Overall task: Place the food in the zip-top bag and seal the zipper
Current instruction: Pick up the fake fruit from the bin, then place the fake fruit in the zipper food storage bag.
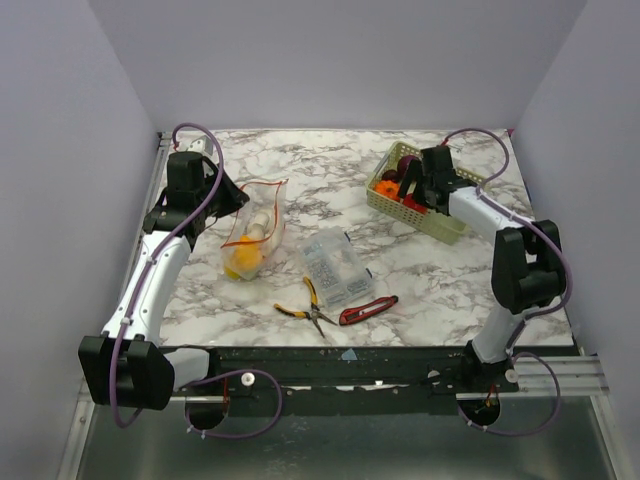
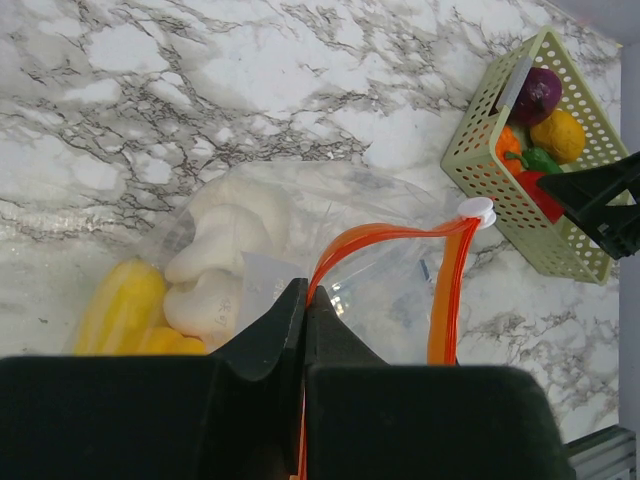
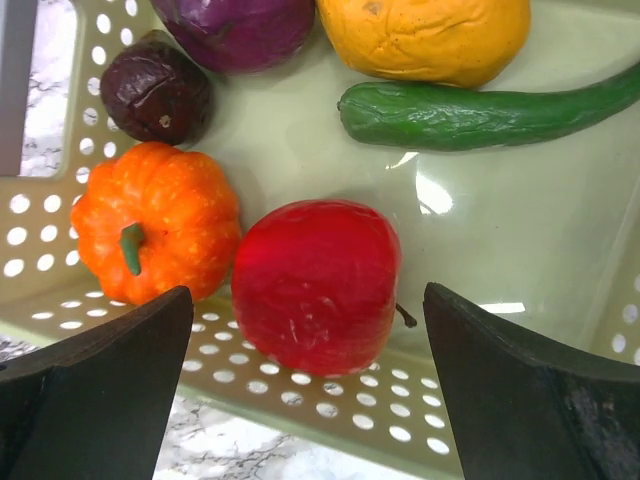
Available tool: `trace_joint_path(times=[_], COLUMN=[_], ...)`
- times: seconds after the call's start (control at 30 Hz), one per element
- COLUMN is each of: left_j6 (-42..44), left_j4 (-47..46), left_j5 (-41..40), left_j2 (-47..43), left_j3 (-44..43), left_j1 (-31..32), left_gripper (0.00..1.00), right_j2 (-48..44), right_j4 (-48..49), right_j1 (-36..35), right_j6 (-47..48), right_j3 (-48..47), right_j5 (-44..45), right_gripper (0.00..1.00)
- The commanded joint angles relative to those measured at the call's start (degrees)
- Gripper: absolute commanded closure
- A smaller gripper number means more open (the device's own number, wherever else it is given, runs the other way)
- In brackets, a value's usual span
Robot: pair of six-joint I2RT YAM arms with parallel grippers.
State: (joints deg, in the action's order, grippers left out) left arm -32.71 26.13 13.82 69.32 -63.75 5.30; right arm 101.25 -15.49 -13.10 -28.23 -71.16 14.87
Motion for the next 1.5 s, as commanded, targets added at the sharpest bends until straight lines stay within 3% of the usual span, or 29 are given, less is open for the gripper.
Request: trace_joint_path(times=[0.0, 0.17, 0.37, 0.57, 0.8, 1.03, 1.1, 1.33, 1.47], left_j6=[-0.68, -0.67, -0.73, -1.03, -1.39, -1.48, -1.61, -1.66, -1.77], left_j4=[-0.25, -0.30, -0.14, -0.32, -0.66, -0.75, -0.74, -0.89, -0.78], left_j5=[1.73, 1.67, 2.09, 2.34, 2.87, 2.91, 3.19, 3.41, 3.96], left_j2=[0.47, 0.56, 0.83, 0.51, 0.46, 0.46, 0.72, 0.55, 0.59], left_j3=[-1.54, -1.56, -1.64, -1.56, -1.25, -1.12, -1.20, -1.14, -1.29], left_j1=[-0.34, -0.30, -0.35, -0.36, -0.29, -0.33, -0.26, -0.29, -0.29], left_gripper=[1.00, 1.00, 1.00, 1.00, 1.00, 1.00, 1.00, 1.00, 1.00], right_j2=[3.56, 7.31, 6.92, 1.49, -8.11, -15.81, -16.46, -14.83, -15.16], right_j4=[1.06, 0.98, 0.62, 0.77, 1.96, 7.61, 8.35, 8.49, 13.76], right_j1=[0.36, 0.45, 0.49, 0.46, 0.46, -0.06, -1.93, -17.27, -27.15], right_j6=[-0.22, -0.32, 0.46, 1.17, -0.68, -5.52, -7.09, -5.72, -3.56], right_j3=[-3.13, -4.76, -5.23, -2.90, 2.15, 5.63, 5.61, -2.09, -3.82], right_j5=[-0.67, -0.12, 0.46, 0.50, 0.28, -14.20, -14.43, -12.65, -9.42], right_gripper=[0.01, 0.06, 0.24, 0.49, 0.65, 0.69, 0.70, 0.70, 0.70])
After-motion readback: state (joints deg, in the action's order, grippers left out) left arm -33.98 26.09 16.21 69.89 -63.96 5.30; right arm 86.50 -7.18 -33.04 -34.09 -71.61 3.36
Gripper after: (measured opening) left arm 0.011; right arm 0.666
